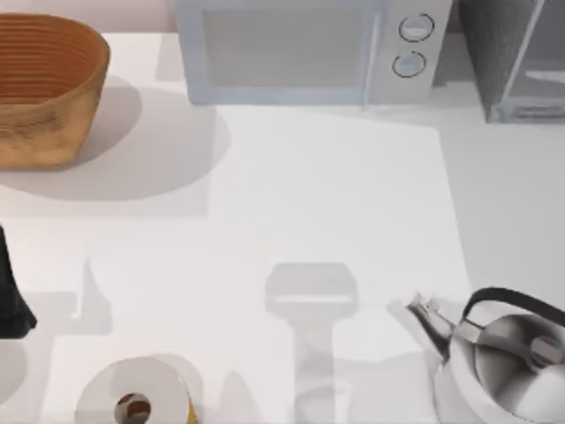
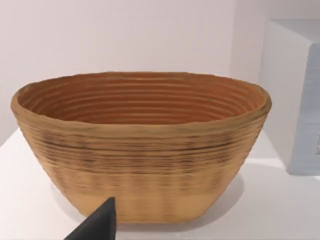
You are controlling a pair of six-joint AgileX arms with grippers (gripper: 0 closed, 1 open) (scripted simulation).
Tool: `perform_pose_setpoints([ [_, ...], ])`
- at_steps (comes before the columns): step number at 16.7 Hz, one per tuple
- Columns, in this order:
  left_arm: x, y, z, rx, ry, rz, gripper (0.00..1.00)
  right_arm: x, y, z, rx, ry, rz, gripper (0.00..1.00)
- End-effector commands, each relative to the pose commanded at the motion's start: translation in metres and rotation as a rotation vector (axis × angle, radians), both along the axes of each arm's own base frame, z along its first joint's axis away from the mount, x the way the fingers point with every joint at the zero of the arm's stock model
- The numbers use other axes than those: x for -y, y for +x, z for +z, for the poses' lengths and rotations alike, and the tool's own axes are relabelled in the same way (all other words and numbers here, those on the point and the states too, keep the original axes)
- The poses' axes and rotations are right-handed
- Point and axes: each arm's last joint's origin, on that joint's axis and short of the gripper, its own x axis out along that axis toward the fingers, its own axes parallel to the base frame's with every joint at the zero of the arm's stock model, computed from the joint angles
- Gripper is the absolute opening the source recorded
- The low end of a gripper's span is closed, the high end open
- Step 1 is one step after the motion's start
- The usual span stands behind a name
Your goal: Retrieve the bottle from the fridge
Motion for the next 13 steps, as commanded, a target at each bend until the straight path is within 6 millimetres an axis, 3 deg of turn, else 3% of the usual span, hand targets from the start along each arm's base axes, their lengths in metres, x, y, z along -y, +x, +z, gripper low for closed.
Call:
perform_pose_setpoints([
  [4, 0.000, 0.000, 0.000, 0.000, 0.000, 0.000, 1.00, 0.009, 0.039, -0.005, -0.011, -0.003, 0.002, 1.00],
  [10, 0.000, 0.000, 0.000, 0.000, 0.000, 0.000, 1.00, 0.021, 0.152, 0.000, 0.025, -0.032, -0.007, 1.00],
  [13, 0.000, 0.000, 0.000, 0.000, 0.000, 0.000, 1.00, 0.014, 0.194, 0.000, 0.015, -0.033, -0.012, 1.00],
])
